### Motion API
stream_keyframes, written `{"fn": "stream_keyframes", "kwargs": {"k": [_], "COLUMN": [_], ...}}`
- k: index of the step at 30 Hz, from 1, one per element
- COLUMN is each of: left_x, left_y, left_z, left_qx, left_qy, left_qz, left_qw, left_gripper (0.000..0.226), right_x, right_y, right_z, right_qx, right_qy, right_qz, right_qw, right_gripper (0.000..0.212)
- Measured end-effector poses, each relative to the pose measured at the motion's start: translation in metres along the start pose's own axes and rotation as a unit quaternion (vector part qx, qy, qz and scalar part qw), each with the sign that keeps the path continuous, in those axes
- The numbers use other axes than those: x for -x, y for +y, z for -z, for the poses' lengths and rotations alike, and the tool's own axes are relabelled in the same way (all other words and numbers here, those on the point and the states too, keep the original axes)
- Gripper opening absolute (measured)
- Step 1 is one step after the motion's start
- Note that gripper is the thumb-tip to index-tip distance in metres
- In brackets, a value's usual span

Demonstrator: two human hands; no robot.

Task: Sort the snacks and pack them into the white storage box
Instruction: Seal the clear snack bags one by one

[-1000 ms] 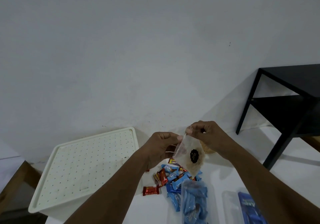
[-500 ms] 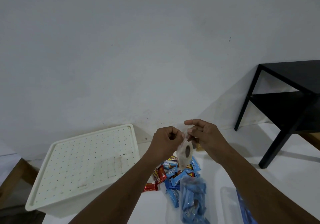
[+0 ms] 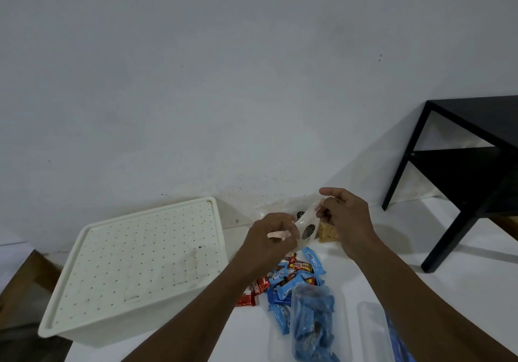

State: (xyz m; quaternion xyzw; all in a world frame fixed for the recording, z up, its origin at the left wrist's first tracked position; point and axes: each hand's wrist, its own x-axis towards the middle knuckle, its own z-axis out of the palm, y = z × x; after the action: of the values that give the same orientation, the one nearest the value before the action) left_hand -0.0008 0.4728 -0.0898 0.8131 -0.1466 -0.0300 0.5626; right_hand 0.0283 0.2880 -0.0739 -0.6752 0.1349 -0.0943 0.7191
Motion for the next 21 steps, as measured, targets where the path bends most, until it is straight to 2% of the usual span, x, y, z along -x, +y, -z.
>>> {"fn": "stream_keyframes", "kwargs": {"k": [3,6,9,11,13,15,21], "left_x": [0.007,-0.004,-0.019,-0.030,-0.045,-0.067,-0.145], "left_y": [-0.020,-0.041,-0.060,-0.072,-0.083,-0.097,-0.135], "left_z": [-0.017,-0.035,-0.046,-0.053,-0.060,-0.067,-0.090], "left_qx": [-0.069,-0.080,-0.027,0.006,0.019,0.017,-0.038], "left_qy": [-0.053,-0.017,0.027,0.022,0.014,0.021,0.025], "left_qz": [-0.028,-0.006,0.061,0.099,0.127,0.137,0.180], "left_qw": [0.996,0.997,0.997,0.995,0.992,0.990,0.983], "left_gripper": [0.025,0.032,0.034,0.036,0.038,0.038,0.036], "right_x": [-0.003,-0.007,-0.015,-0.022,-0.034,-0.057,-0.148], "right_y": [0.005,0.018,0.045,0.069,0.091,0.105,0.133], "right_z": [0.003,0.009,0.030,0.046,0.058,0.062,0.047], "right_qx": [-0.028,-0.017,0.075,0.118,0.109,0.100,0.174], "right_qy": [0.000,-0.041,-0.048,-0.106,-0.180,-0.216,-0.206], "right_qz": [-0.046,-0.082,-0.065,-0.101,-0.169,-0.195,-0.175], "right_qw": [0.999,0.996,0.994,0.982,0.963,0.951,0.947], "right_gripper": [0.024,0.027,0.025,0.017,0.010,0.010,0.018]}}
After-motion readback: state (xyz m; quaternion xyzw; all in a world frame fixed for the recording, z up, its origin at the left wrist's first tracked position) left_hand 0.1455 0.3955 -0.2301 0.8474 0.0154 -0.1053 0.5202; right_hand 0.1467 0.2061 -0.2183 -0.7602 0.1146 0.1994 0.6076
